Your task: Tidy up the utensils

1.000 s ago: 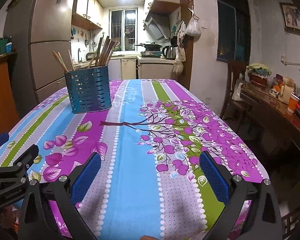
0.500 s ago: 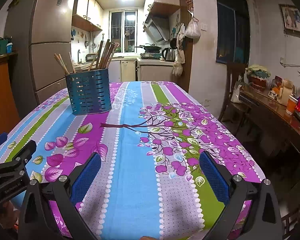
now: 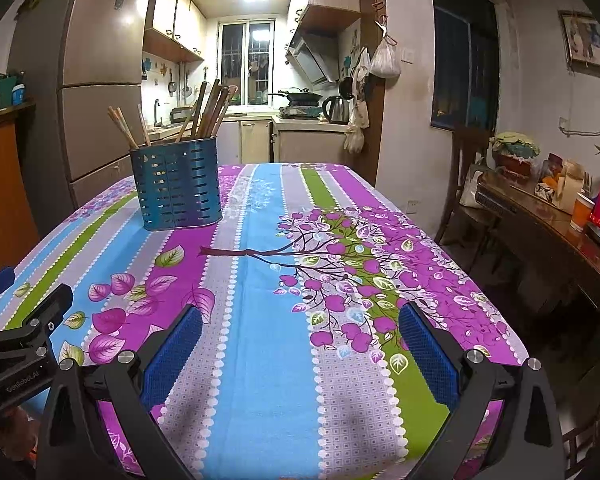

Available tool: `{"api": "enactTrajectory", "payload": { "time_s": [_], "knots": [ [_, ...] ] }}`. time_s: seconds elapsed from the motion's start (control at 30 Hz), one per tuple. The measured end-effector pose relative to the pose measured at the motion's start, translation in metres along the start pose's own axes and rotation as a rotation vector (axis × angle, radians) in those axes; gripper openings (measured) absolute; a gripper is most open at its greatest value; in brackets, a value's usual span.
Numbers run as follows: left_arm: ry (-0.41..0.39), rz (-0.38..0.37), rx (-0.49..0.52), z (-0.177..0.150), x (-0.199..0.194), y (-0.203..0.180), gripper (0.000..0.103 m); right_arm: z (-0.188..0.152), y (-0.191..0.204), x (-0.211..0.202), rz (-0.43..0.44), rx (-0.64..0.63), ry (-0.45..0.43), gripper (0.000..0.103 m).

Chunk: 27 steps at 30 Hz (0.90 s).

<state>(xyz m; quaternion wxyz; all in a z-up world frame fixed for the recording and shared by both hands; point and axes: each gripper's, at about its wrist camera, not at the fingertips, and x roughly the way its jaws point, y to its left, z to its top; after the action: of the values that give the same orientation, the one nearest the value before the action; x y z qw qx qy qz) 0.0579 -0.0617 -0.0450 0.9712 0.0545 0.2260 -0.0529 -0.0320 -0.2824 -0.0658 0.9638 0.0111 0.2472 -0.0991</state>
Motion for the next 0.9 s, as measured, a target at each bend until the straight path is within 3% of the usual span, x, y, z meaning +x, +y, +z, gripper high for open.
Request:
{"api": "enactTrajectory", "payload": {
  "time_s": [0.9],
  "knots": [
    [0.028,-0.006,-0.007,-0.003,-0.002,0.007,0.098,0.003,0.009,-0.006,-0.009,-0.018,-0.003,0.098]
  ]
}}
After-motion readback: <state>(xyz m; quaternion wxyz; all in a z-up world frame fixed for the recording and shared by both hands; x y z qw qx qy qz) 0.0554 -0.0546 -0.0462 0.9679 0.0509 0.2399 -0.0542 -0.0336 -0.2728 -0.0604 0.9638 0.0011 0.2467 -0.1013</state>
